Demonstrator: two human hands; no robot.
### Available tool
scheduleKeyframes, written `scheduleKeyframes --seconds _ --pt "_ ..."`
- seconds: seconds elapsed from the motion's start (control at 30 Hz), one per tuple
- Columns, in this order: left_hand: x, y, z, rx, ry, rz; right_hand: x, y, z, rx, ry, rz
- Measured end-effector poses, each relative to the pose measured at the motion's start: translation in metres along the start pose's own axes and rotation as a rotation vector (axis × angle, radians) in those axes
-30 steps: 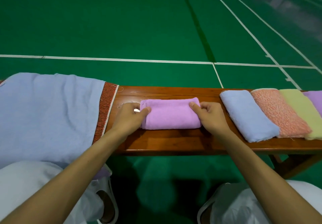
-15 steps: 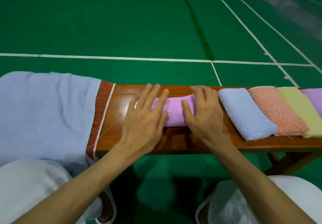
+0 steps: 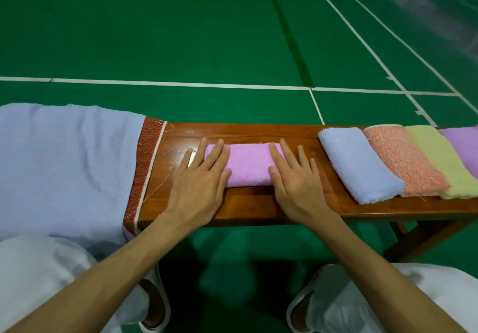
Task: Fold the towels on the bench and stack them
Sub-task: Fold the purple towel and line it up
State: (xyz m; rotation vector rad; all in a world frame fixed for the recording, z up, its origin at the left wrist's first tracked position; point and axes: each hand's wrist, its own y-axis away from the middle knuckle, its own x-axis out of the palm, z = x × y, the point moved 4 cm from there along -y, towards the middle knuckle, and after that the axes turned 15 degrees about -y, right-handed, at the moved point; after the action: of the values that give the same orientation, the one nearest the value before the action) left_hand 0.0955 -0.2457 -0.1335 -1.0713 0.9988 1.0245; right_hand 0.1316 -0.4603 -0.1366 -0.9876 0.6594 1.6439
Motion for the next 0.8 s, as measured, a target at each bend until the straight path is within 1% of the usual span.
scheduleKeyframes --seconds 0.1,0.23,0.3,0.33,0.37,0.4,0.47,0.53,0.6,0.67,0.73,0.8 --pt "0.001 0.002 0.0 -0.008 0.045 0.025 0.0 0.001 -0.005 0.025 -0.039 -0.003" --pt "-0.005 0.0 0.009 -0.039 0.217 0.016 -0.002 0.004 -0.001 0.028 -0.137 -0.004" --pt "-0.015 -0.001 0.019 -0.122 0.275 -0.093 -0.01 0.004 -0.001 0.013 -0.185 -0.034" --pt "-0.02 -0.001 0.025 -0.193 0.292 -0.163 -0.015 0.003 -0.001 0.002 -0.211 -0.057" --pt "-0.023 0.0 0.03 -0.278 0.3 -0.204 -0.021 0.002 -0.001 -0.004 -0.246 -0.09" --pt "-0.024 0.0 0.036 -0.366 0.3 -0.202 -0.027 0.001 0.0 -0.004 -0.291 -0.137" --pt "-0.02 0.001 0.046 -0.494 0.277 -0.096 -0.039 -0.001 -0.002 0.035 -0.363 -0.264" --pt "-0.016 0.002 0.051 -0.512 0.252 0.025 -0.046 -0.005 -0.006 0.141 -0.372 -0.331" --pt "-0.015 0.001 0.05 -0.464 0.287 0.103 -0.046 -0.008 -0.007 0.235 -0.347 -0.283" --pt "-0.016 -0.002 0.044 -0.421 0.307 0.164 -0.042 -0.009 -0.002 0.259 -0.245 -0.204" --pt "-0.018 -0.008 0.04 -0.408 0.255 0.175 -0.037 -0.012 0.009 0.267 -0.127 -0.156" --pt "-0.021 -0.013 0.037 -0.401 0.199 0.217 -0.031 -0.015 0.019 0.291 -0.081 -0.141"
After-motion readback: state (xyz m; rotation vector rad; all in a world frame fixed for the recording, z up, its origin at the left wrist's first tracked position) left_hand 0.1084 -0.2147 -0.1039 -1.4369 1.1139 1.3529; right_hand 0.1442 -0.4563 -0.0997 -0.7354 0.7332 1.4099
